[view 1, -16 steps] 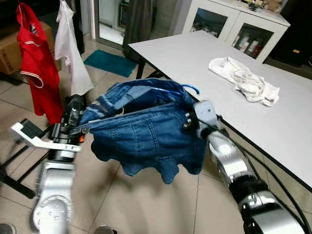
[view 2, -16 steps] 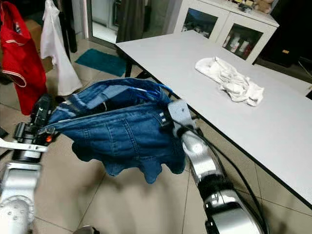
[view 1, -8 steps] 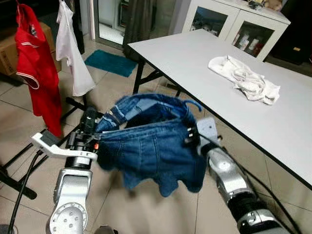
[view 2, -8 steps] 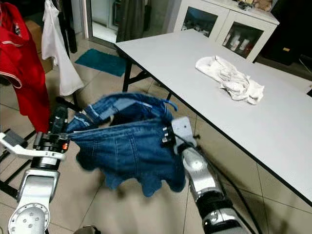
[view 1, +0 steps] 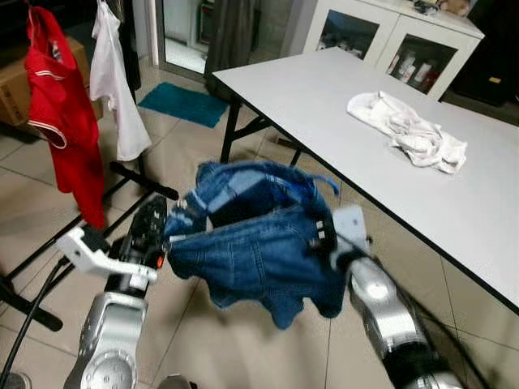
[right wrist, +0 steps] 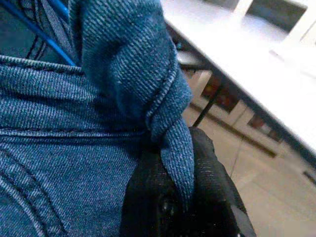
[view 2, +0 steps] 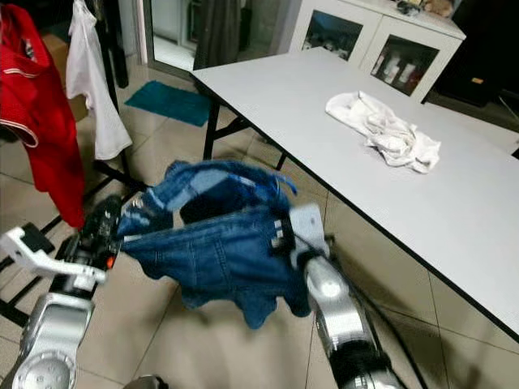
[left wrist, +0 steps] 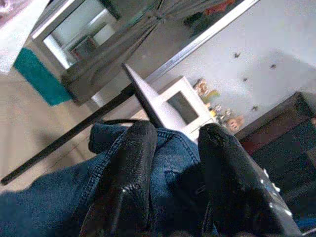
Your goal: Hang hanger
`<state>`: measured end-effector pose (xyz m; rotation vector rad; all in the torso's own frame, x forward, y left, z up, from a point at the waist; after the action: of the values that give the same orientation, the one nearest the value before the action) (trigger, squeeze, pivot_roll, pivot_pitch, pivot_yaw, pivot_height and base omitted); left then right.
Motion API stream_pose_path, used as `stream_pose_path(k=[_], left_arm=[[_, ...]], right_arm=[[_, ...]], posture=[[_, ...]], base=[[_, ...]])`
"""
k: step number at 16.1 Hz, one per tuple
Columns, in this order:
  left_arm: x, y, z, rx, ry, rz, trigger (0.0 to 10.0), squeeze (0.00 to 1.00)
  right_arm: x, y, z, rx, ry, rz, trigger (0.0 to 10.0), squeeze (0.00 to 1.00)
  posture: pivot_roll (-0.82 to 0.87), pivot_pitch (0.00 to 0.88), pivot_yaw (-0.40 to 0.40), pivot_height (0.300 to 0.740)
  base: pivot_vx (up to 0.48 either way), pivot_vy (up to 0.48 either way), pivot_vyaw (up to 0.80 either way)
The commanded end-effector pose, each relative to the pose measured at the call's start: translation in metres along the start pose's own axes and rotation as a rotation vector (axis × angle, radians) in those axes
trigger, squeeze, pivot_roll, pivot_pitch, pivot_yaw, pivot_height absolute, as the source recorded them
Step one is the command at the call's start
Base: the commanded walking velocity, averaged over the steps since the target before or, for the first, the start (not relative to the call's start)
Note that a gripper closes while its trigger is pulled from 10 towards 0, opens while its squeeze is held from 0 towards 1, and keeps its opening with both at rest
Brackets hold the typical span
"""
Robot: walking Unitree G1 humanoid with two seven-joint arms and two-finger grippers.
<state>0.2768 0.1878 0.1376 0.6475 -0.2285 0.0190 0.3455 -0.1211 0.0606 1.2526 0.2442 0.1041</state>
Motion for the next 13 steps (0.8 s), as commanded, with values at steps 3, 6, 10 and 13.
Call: stream_pose_path(k=[3, 6, 10, 13], left_arm=[[-0.008, 0.0, 0.013, 0.06, -0.081, -0.01, 0.0, 0.0], [-0.009, 0.002, 0.014, 0.032, -0.082, 0.013, 0.0, 1.0], [-0.006, 0.036, 0.006, -0.256, -0.04, 0.212, 0.0, 1.0], [-0.004, 0.033, 0.007, -0.329, -0.061, 0.177, 10.0, 1.0]], right_arm=[[-0.015, -0.009, 0.017, 0.038, -0.058, -0.022, 0.0, 0.0], [-0.017, -0.011, 0.026, 0.079, -0.098, -0.038, 0.0, 0.0], [-0.017, -0.022, 0.037, 0.205, -0.162, -0.107, 0.0, 0.0], [-0.016, -0.023, 0.039, 0.223, -0.171, -0.118, 0.0, 0.0]], posture=[[0.22, 0.087, -0.128, 0.74], [0.22, 0.083, -0.121, 0.74], [0.22, 0.075, -0.124, 0.74], [0.22, 0.074, -0.123, 0.74]], base=[[0.0, 0.0, 0.0], [0.0, 0.0, 0.0], [0.0, 0.0, 0.0], [0.0, 0.0, 0.0]])
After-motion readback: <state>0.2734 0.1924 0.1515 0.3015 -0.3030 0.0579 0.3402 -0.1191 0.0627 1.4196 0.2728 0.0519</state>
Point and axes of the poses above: a point about 5 cm out from each wrist's last joint towards the gripper, its own x axis pointing out of the wrist towards the gripper, its own y axis along the axis of the wrist's last joint, z = x × y, the point moved 4 cm from there along x, pointing out of the wrist towards the gripper, and after that the axes turned 11 degrees about -x, right-handed, at the moved point
